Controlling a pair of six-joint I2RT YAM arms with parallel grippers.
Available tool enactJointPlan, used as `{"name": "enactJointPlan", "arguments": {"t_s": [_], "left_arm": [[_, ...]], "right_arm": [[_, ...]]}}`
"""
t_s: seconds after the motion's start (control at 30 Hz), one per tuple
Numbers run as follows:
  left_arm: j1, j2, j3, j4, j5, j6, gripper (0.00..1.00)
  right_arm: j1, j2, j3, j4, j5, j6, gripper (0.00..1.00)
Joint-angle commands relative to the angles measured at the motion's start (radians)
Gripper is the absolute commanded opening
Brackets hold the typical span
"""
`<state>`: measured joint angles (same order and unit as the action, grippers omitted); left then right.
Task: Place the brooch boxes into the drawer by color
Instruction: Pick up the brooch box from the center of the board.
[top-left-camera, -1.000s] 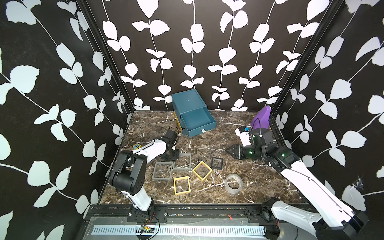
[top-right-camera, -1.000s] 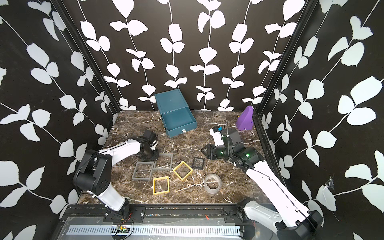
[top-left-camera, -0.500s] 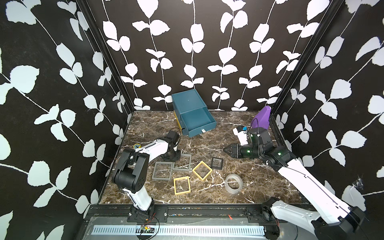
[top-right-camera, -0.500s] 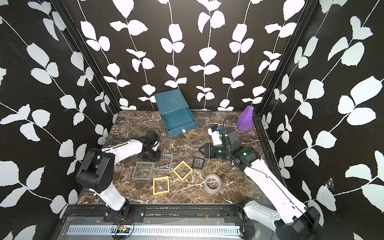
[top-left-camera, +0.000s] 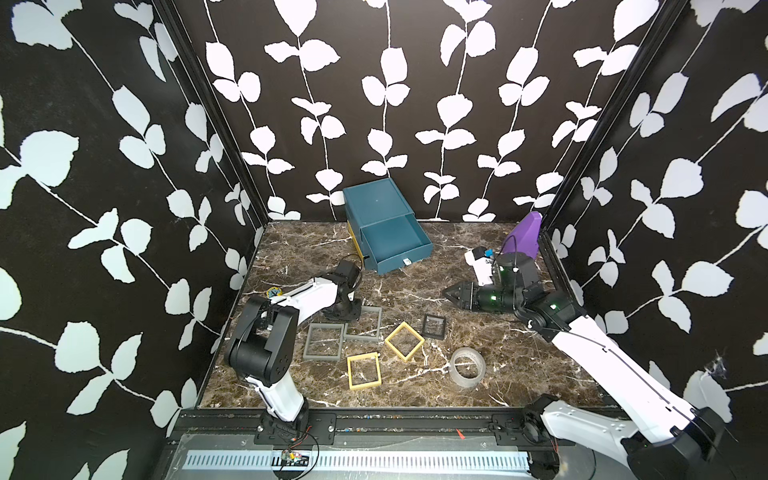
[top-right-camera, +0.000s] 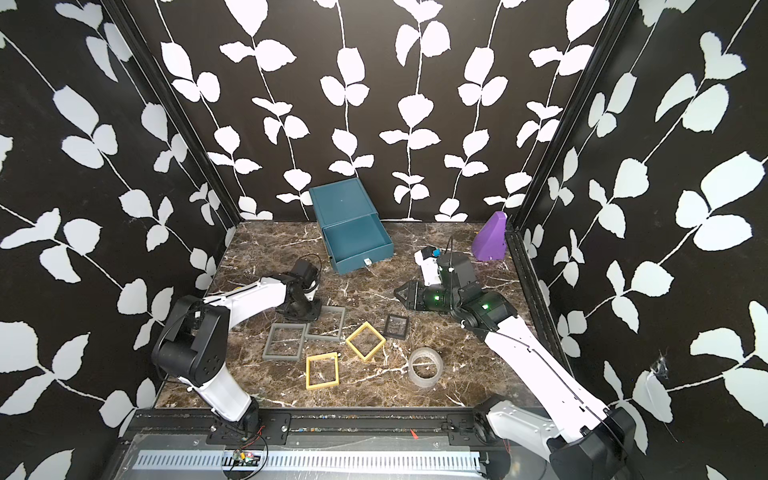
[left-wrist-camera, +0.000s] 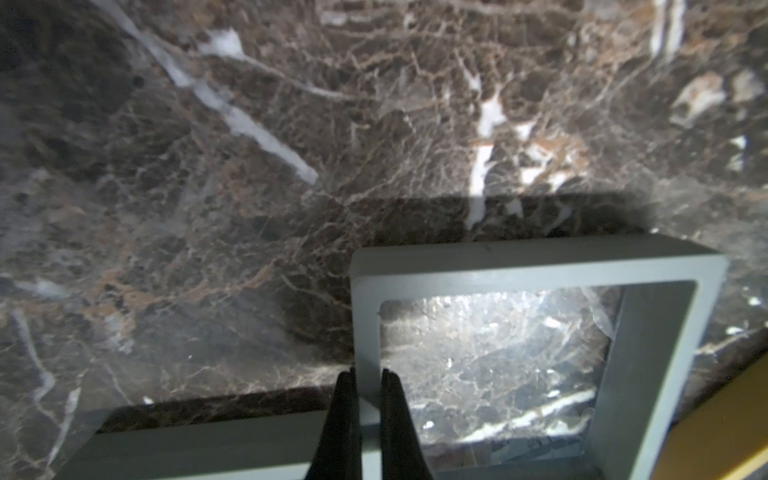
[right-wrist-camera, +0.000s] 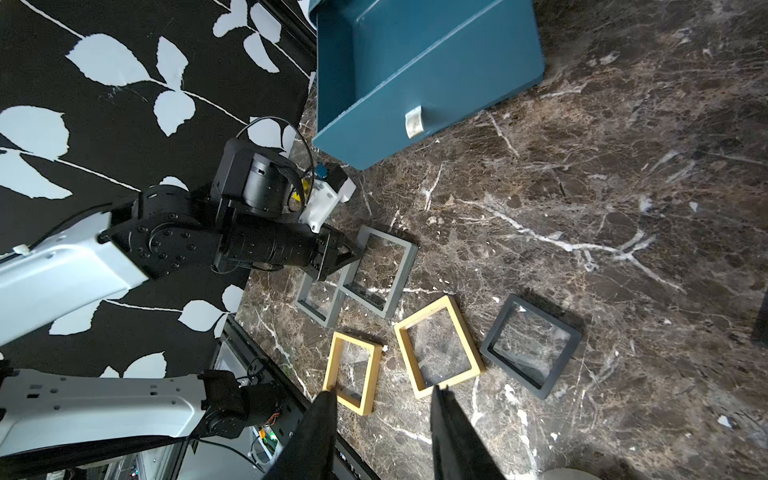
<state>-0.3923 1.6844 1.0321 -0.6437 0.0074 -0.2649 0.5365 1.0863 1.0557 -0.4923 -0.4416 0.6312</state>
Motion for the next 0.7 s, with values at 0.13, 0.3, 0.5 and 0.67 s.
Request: {"name": "enactJointPlan", "arguments": {"t_s": [0.13,0.3,0.5,0.67], "left_arm": [[-0.005,-0.096,0.070,-0.114,-0.021,-0.017,0.00],[-0.005,-0.141,0.142,-0.220,-0.049,-0.029,0.00],[-0.004,-0.201,0.276,-0.394,-0.099,-0.065,0.00],[0.001,-0.231,0.408,-0.552,-0.108,-0.133,0.00]], "right_arm": [[0.002,0.002,-0.015,0.104,-0.009,0.056,0.39],[0.001,0.011,0.005,0.115,-0.002,0.058,0.38],[0.001,0.027,0.052,0.123,0.012,0.055,0.37],[-0.008,0.053,0.107,0.148,0.011,0.067,0.37]]}}
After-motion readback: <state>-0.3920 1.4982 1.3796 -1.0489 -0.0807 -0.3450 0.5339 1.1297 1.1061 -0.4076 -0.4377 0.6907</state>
